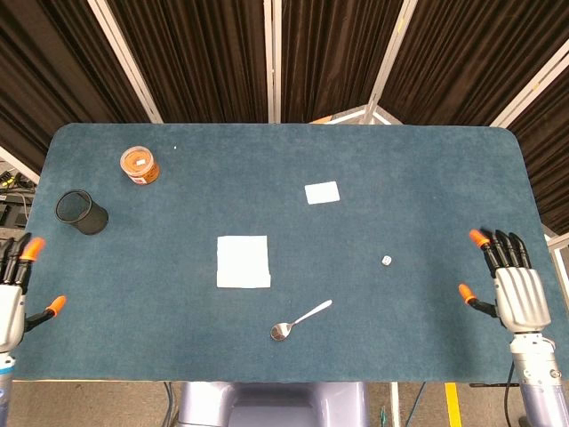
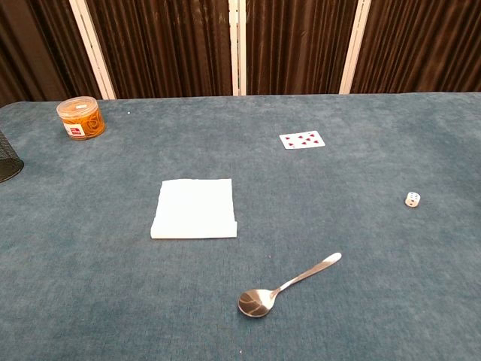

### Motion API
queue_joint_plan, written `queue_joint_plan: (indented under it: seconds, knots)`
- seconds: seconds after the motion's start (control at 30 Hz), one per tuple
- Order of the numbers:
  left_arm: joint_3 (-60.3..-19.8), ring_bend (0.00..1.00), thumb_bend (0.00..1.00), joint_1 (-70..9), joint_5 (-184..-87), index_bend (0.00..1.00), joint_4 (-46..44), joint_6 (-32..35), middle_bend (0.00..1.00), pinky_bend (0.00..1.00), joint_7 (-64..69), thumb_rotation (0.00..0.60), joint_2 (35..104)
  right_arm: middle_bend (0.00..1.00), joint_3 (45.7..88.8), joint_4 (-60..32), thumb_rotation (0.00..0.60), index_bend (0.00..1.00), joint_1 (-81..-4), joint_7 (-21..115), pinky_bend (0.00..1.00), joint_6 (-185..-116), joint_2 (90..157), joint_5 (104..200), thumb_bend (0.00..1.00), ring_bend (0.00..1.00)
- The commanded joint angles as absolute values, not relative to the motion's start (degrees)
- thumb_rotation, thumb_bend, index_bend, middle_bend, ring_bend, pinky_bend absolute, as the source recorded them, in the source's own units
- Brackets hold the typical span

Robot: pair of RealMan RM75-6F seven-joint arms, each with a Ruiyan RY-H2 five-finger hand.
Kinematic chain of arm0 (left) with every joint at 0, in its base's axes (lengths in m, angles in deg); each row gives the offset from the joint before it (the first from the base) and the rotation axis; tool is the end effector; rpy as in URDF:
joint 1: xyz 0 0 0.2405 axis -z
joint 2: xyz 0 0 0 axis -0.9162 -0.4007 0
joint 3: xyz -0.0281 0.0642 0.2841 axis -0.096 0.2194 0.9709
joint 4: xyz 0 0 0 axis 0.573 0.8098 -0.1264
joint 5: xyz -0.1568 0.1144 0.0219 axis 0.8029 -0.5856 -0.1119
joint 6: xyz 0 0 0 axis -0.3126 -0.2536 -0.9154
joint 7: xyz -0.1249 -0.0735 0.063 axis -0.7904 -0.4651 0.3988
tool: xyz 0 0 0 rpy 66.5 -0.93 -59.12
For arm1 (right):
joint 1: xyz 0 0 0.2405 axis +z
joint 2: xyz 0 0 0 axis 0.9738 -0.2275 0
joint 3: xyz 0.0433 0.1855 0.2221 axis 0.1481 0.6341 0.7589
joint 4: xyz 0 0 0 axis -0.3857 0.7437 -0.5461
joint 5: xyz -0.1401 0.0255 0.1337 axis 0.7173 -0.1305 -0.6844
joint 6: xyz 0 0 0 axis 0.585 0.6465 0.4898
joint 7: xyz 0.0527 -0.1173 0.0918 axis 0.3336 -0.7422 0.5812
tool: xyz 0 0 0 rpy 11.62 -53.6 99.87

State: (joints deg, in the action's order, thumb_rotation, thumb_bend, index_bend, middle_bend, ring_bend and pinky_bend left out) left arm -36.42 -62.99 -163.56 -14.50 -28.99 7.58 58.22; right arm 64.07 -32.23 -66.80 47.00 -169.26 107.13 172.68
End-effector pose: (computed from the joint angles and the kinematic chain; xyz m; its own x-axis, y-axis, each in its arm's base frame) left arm -0.3331 0.1914 0.1752 0.4385 -0.1896 0.8785 0.8930 -0.0179 -0.4496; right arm -0.3170 -0.2401 0.1818 0.3147 0.0572 0.9475 -0.9464 -0.0570 0.3178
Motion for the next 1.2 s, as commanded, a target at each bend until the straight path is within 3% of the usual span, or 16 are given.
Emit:
queue_joint_plan:
  seconds: [0.03,0.3,0.57,0.67,1.2]
  knots:
    - [-35.9,0.0,0.04,-63.7,-162.8,0.0,-16.0,-28.8,0.0,0.0,8.1,0.6,56.7,0.0,63.7,-33.2,0.6,0.0,-66.5,45.9,0.0,-168.1,106.7,171.9,0.15,0.0]
    - [-35.3,0.0,0.04,-63.6,-161.1,0.0,-16.7,-26.0,0.0,0.0,7.8,0.6,55.3,0.0,63.4,-33.4,0.6,0.02,-65.5,44.1,0.0,-165.4,107.8,170.7,0.15,0.0]
    - [-35.3,0.0,0.04,-63.1,-161.1,0.0,-17.6,-24.9,0.0,0.0,7.9,0.6,54.7,0.0,63.8,-32.9,0.6,0.26,-64.3,44.9,0.0,-163.9,109.1,170.6,0.19,0.0]
    - [-35.7,0.0,0.04,-63.1,-161.0,0.0,-18.0,-25.0,0.0,0.0,7.6,0.6,54.5,0.01,64.7,-32.6,0.6,0.3,-63.1,45.3,0.0,-162.0,110.2,169.2,0.21,0.0]
    - [-35.5,0.0,0.04,-61.6,-161.4,0.0,-18.1,-22.7,0.0,0.0,8.7,0.6,54.8,0.02,70.1,-30.6,0.6,0.32,-53.3,37.5,0.0,-149.3,119.4,155.3,0.17,0.0]
